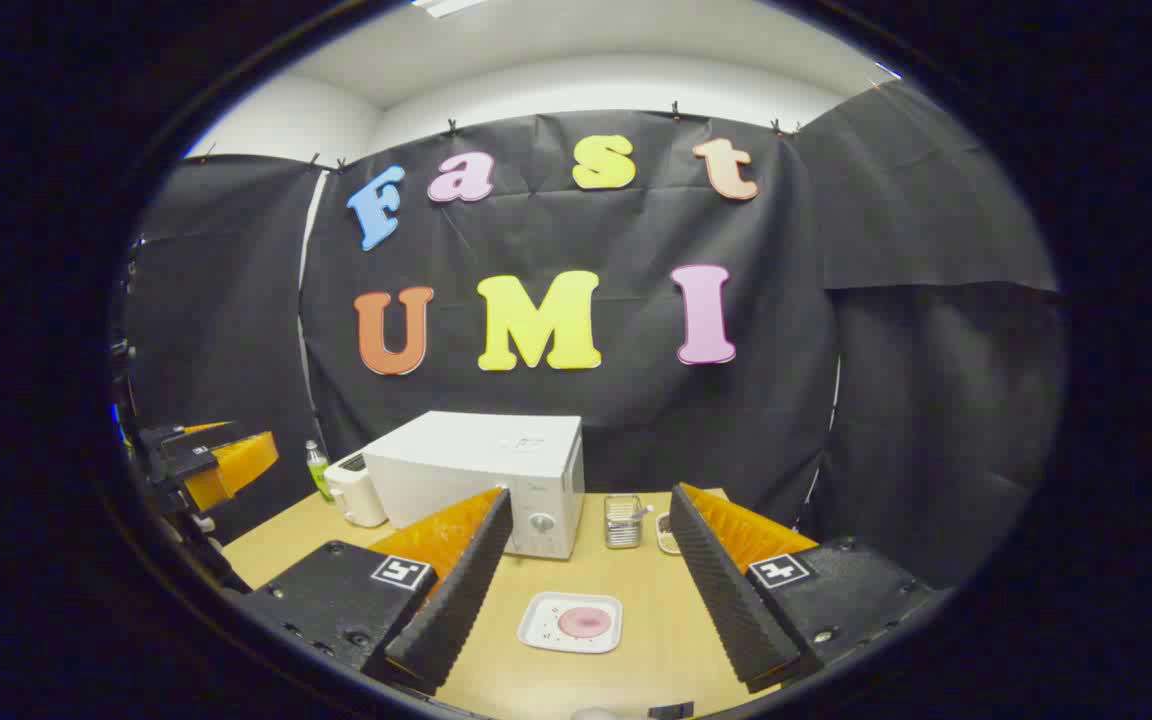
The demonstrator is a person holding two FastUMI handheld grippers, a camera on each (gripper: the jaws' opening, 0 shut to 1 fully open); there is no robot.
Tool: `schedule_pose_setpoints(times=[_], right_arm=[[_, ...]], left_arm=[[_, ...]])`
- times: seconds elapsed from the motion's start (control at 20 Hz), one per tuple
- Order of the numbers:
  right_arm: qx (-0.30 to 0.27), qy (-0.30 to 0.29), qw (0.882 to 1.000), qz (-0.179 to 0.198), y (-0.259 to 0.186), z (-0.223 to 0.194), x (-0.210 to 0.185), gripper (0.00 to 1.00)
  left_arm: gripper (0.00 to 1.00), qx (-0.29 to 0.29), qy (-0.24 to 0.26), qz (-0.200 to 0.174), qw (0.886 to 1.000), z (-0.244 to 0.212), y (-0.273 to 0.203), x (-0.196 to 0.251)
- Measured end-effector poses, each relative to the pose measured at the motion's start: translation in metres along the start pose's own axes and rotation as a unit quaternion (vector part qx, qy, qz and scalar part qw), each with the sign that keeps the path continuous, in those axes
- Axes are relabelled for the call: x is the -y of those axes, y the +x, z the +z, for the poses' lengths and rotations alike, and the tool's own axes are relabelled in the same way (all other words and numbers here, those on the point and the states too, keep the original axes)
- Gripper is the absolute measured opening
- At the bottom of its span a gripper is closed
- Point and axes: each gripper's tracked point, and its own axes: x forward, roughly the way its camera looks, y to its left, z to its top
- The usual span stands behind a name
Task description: Open the microwave oven with the left hand, put the food in, and close the microwave oven.
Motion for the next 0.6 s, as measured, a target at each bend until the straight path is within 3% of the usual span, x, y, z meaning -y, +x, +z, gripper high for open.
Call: schedule_pose_setpoints(times=[0.6], right_arm=[[-0.005, -0.013, 1.0, 0.001, 0.009, -0.001, -0.002, 1.0]], left_arm=[[0.94, -0.004, 0.012, 0.001, 1.0, -0.015, 0.021, 0.0]])
